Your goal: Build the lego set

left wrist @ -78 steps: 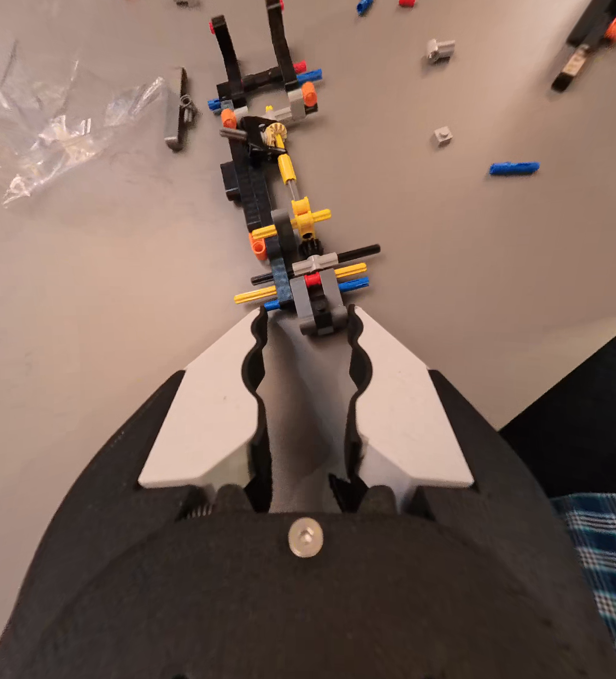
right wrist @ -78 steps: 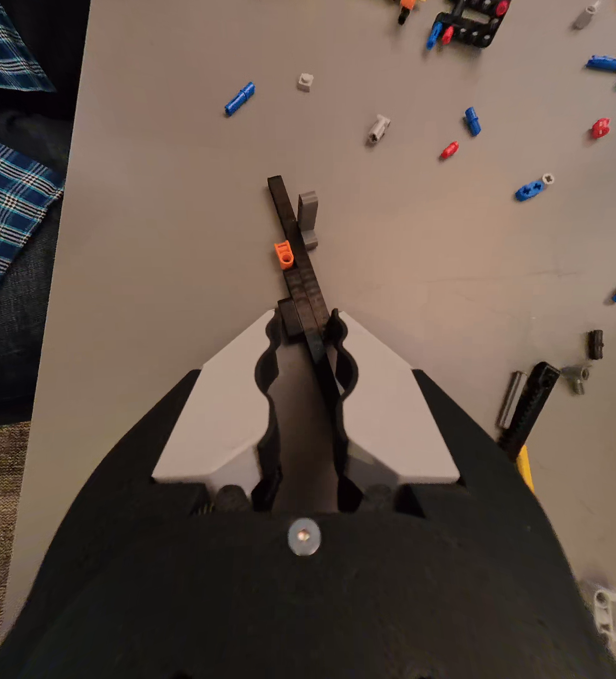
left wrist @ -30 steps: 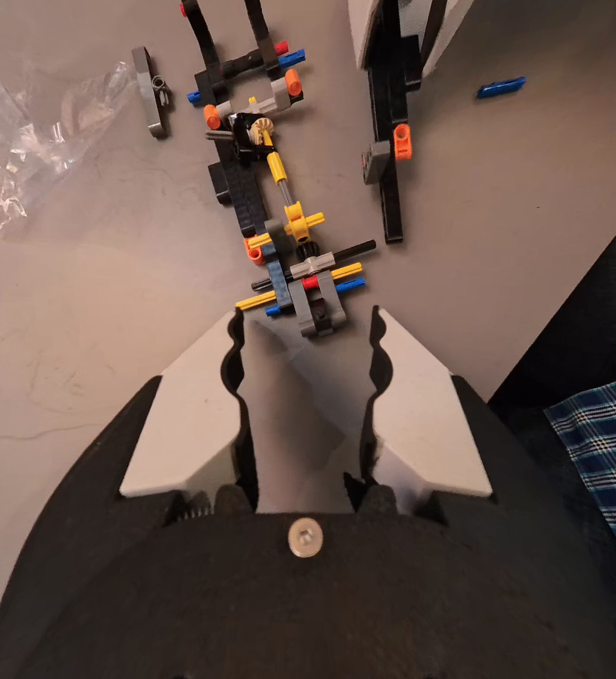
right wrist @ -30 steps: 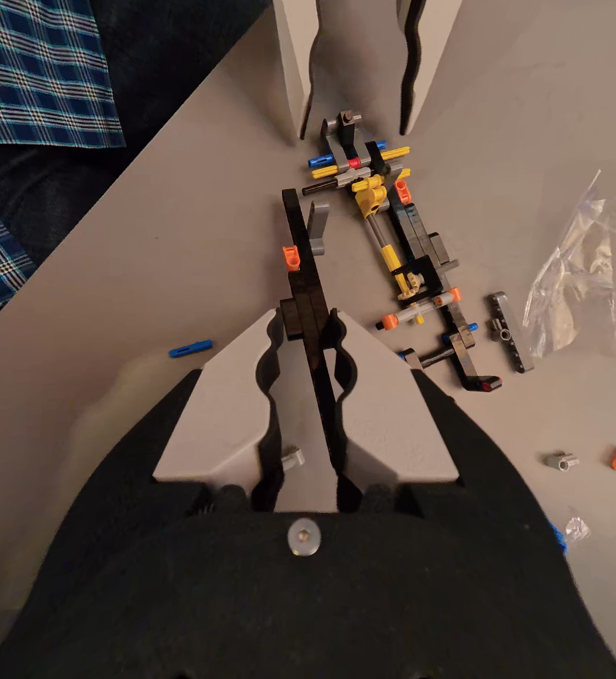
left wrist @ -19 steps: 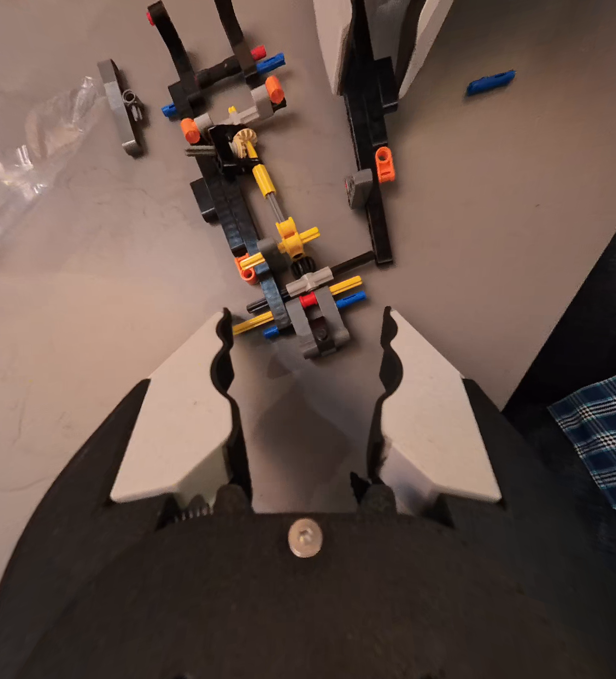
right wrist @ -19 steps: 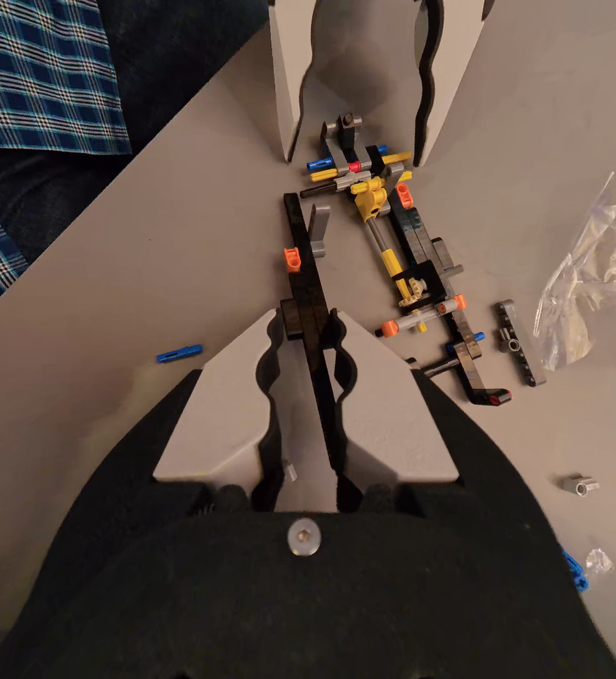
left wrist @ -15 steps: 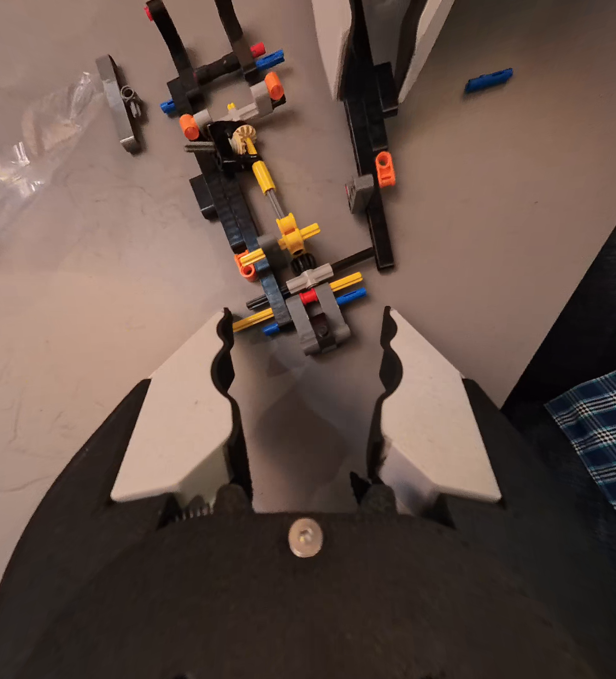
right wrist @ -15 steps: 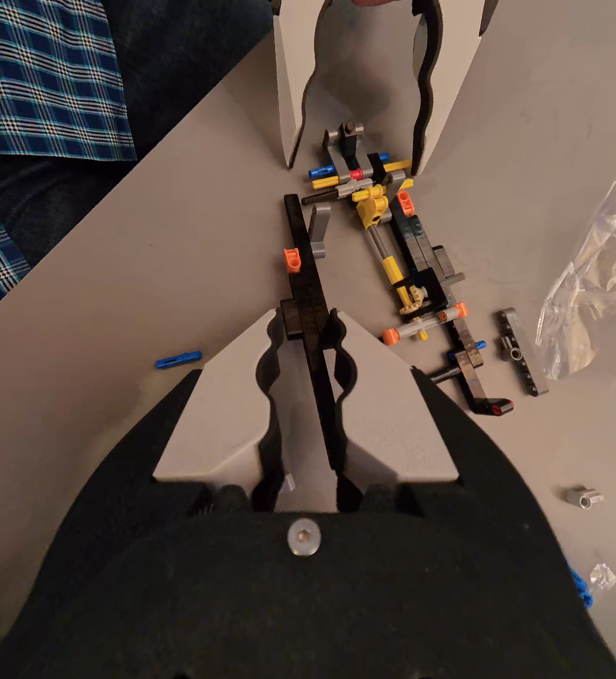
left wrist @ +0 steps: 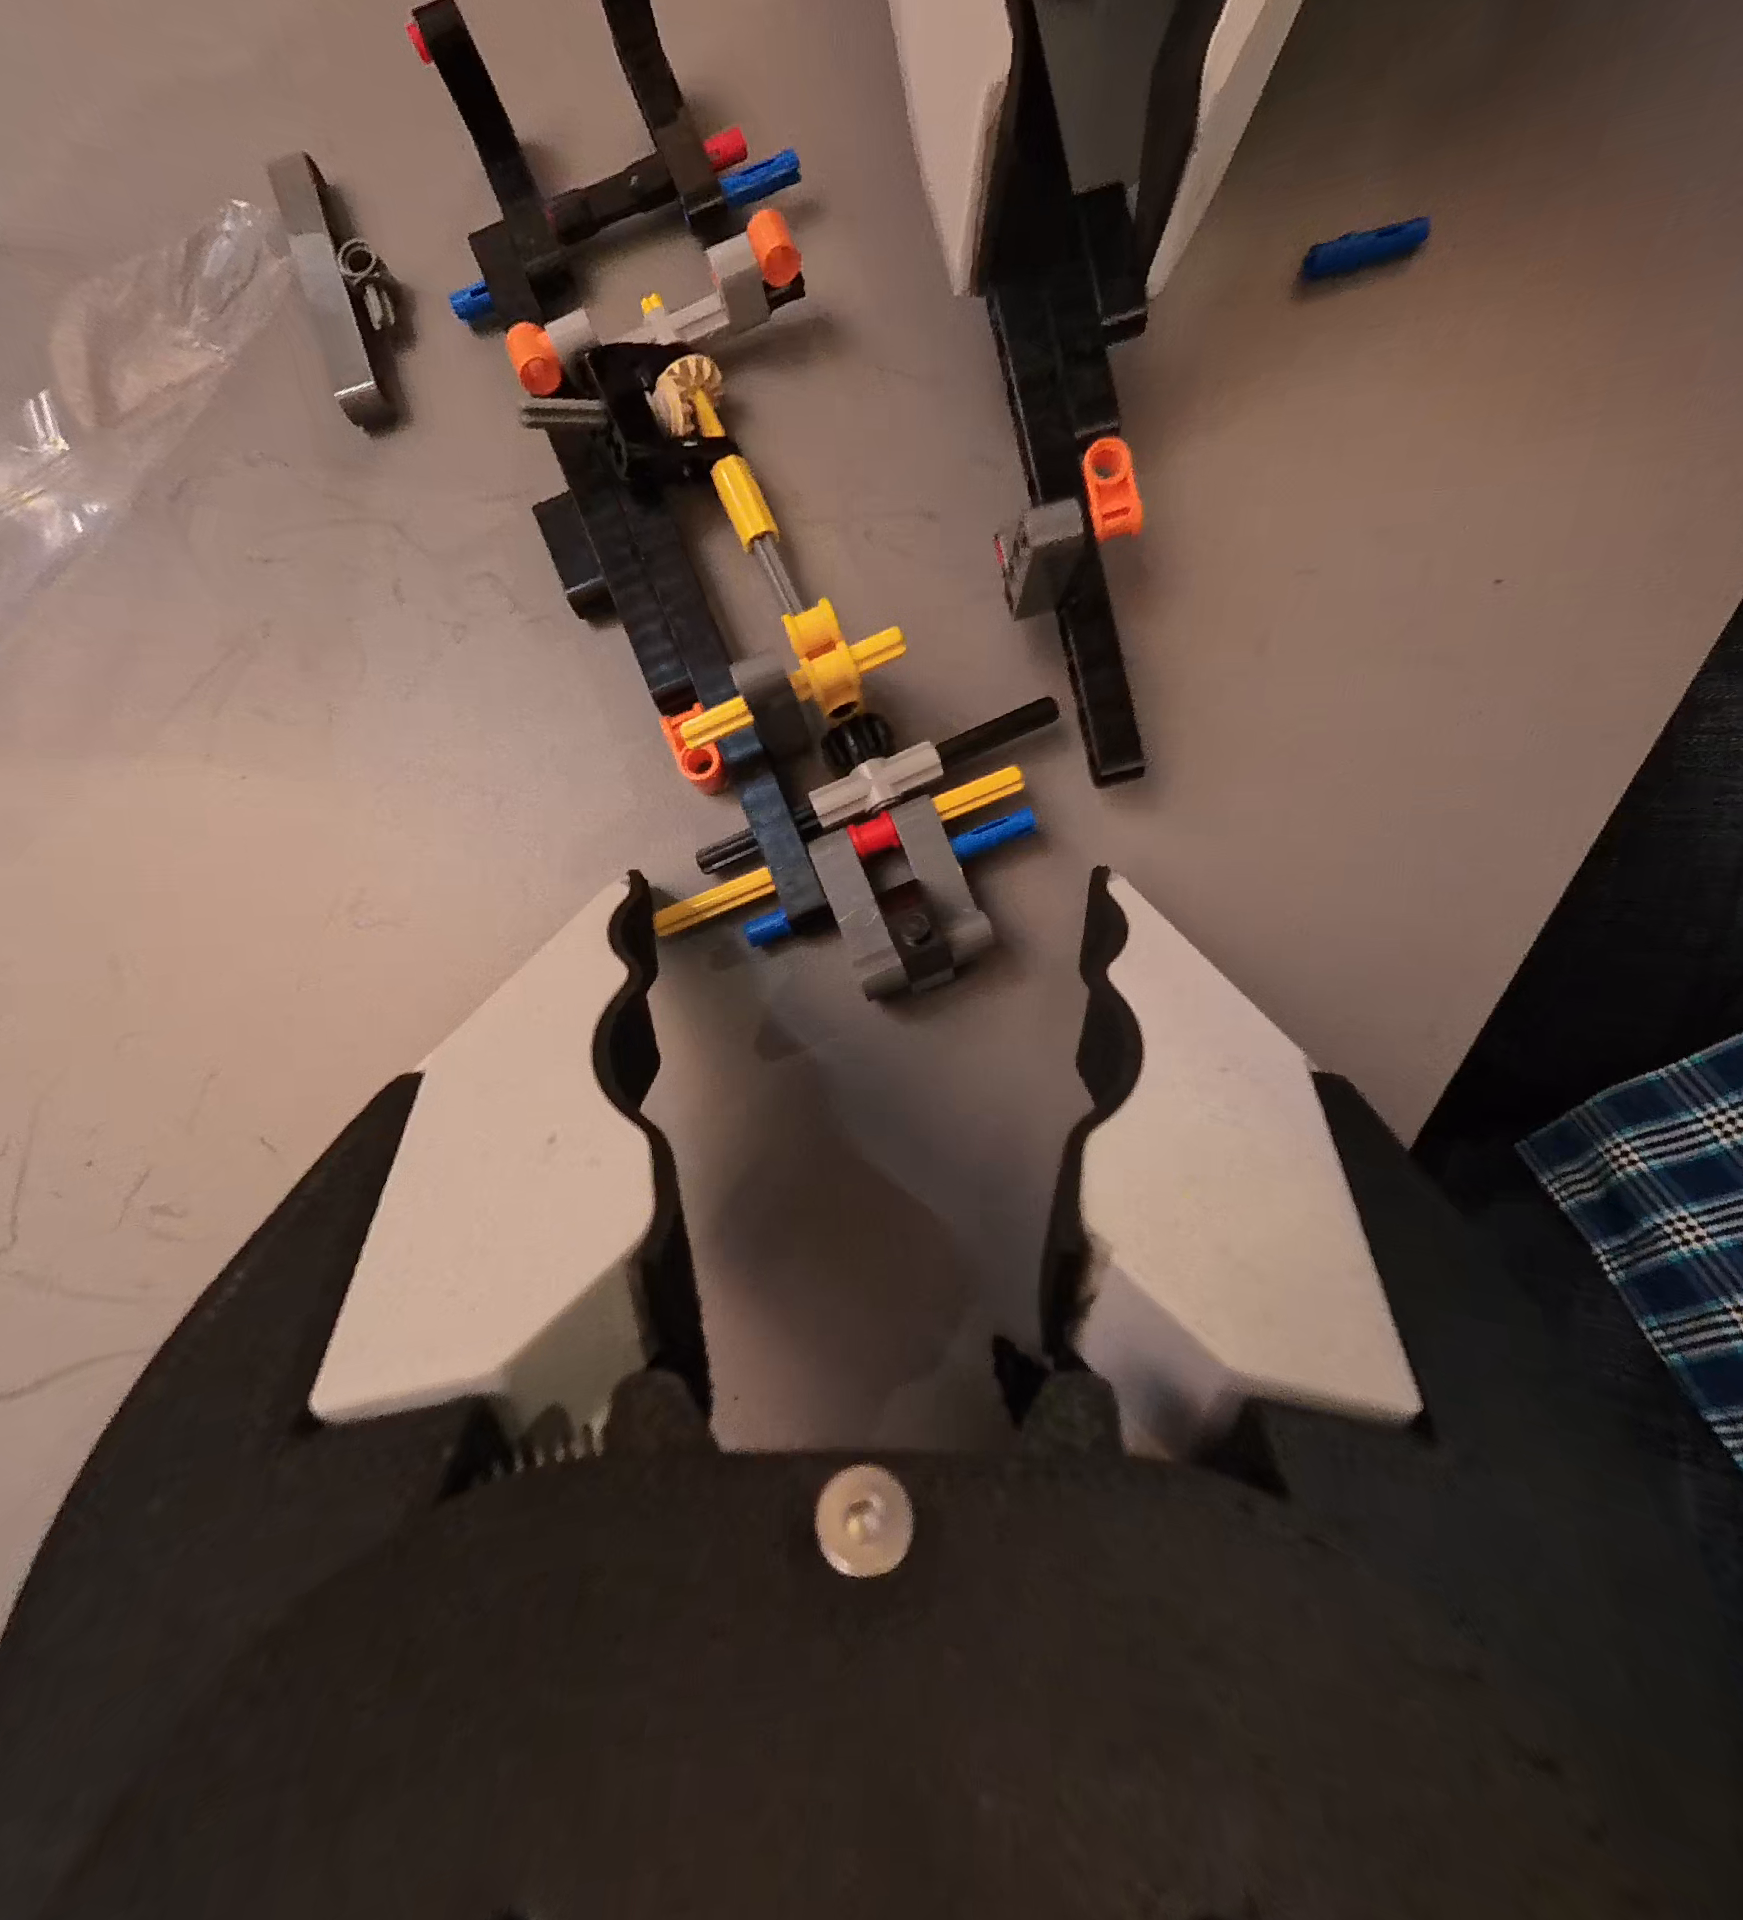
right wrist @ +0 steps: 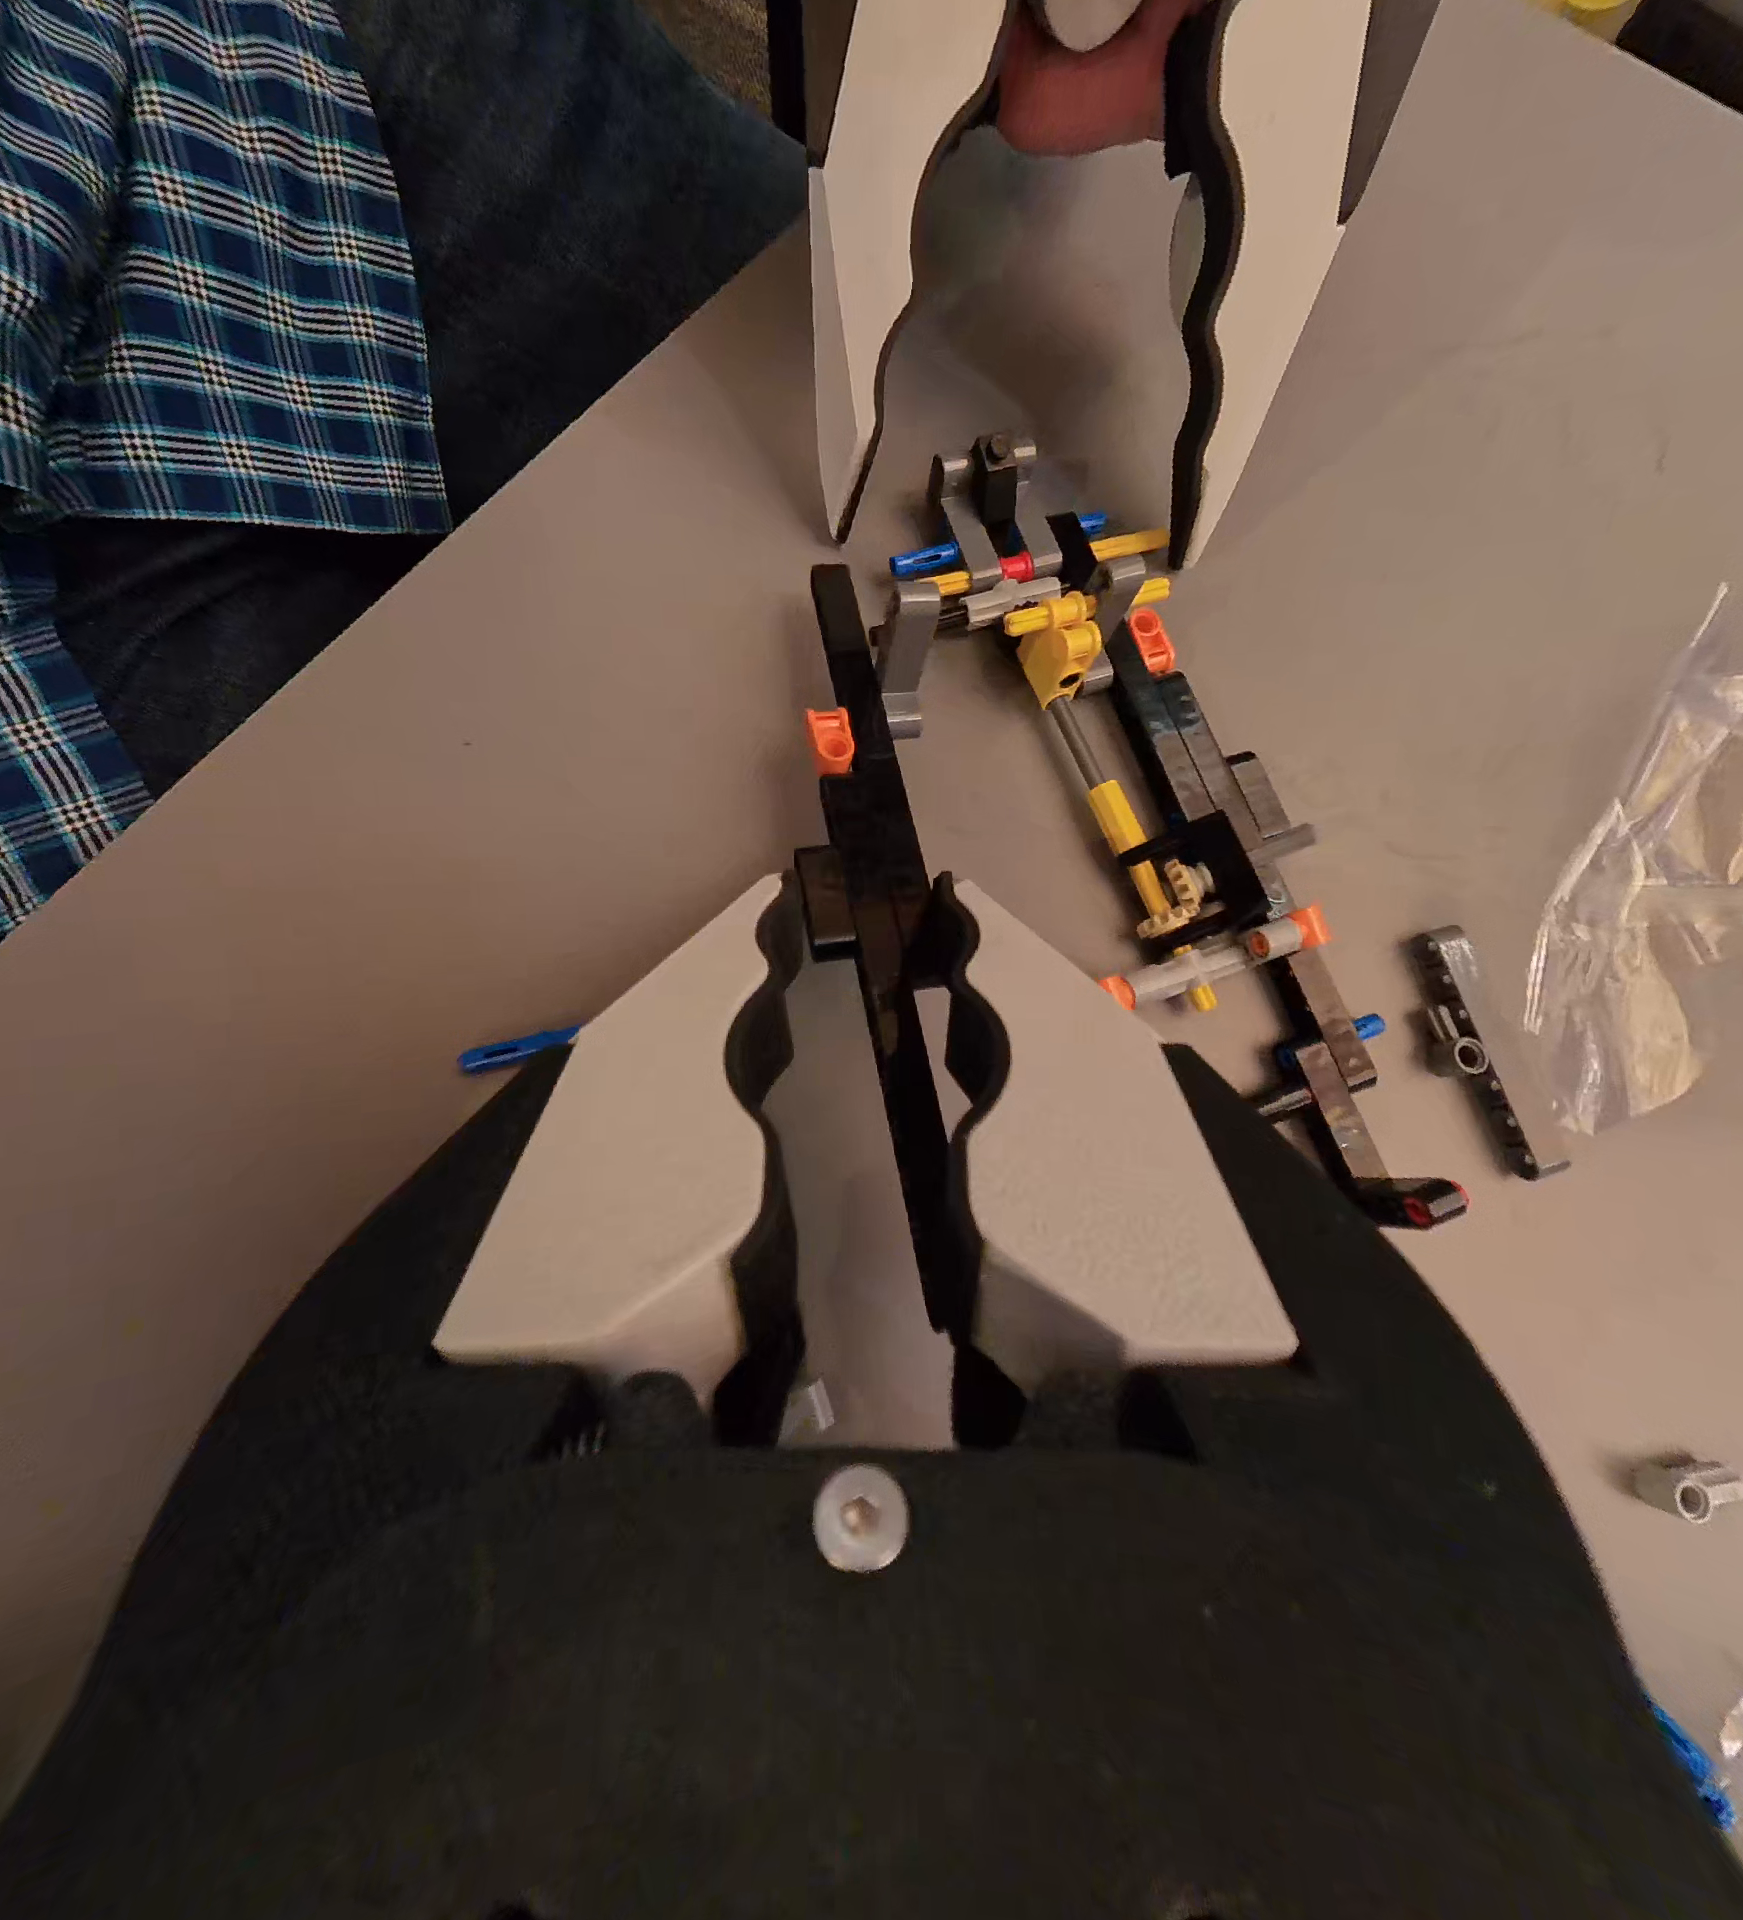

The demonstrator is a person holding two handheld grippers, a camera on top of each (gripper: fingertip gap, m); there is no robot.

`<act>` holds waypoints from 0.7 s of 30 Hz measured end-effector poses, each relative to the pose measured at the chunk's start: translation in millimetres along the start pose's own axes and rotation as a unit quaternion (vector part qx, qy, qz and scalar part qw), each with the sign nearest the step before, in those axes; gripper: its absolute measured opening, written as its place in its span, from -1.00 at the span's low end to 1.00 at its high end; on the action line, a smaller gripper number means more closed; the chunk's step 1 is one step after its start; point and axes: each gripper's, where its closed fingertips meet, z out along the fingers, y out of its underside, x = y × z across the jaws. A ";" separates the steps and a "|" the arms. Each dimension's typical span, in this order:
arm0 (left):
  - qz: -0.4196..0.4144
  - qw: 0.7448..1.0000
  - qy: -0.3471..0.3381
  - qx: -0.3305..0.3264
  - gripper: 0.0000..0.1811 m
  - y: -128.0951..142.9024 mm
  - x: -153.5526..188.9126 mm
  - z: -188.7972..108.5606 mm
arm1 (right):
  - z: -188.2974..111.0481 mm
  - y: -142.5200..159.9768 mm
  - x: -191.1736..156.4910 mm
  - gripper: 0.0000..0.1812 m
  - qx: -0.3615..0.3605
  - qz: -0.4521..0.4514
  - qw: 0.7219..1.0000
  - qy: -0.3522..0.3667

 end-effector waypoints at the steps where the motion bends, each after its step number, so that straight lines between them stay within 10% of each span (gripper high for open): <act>1: -0.001 1.000 0.001 0.001 -0.11 -0.1 0.2 0.0 | 0.7 -0.4 0.2 -0.74 0.001 0.000 1.000 0.000; 21: -0.009 1.000 -0.006 -0.006 0.15 -4.2 10.6 6.6 | 2.6 -0.8 1.0 -0.74 0.005 -0.006 1.000 0.001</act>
